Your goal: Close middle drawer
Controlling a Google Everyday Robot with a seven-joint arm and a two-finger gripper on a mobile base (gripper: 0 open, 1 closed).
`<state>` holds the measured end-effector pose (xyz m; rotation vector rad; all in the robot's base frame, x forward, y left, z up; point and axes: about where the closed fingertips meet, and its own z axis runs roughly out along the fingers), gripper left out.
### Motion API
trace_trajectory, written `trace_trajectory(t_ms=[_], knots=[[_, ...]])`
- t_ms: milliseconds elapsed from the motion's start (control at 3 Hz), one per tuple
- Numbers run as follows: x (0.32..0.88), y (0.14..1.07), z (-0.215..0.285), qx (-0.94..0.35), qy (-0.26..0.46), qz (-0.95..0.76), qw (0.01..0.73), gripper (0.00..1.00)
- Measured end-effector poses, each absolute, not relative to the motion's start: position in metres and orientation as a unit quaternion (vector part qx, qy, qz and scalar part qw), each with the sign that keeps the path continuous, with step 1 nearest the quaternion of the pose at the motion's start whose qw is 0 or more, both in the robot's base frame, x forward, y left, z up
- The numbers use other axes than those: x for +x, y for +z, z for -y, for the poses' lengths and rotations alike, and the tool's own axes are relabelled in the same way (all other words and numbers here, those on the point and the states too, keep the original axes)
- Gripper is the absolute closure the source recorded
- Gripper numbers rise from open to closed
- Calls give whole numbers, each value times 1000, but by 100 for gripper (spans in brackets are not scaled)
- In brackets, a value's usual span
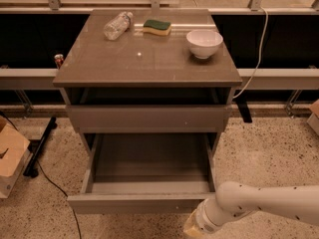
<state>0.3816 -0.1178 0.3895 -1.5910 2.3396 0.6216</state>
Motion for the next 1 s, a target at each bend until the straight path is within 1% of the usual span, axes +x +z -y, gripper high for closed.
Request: trace_trajectory(t_ms=[333, 667, 1000], knots=[[392, 387, 115, -547, 200, -802, 131, 100], [437, 381, 104, -570, 162, -790, 158, 100], [439, 381, 103, -571, 159, -789, 160, 100]])
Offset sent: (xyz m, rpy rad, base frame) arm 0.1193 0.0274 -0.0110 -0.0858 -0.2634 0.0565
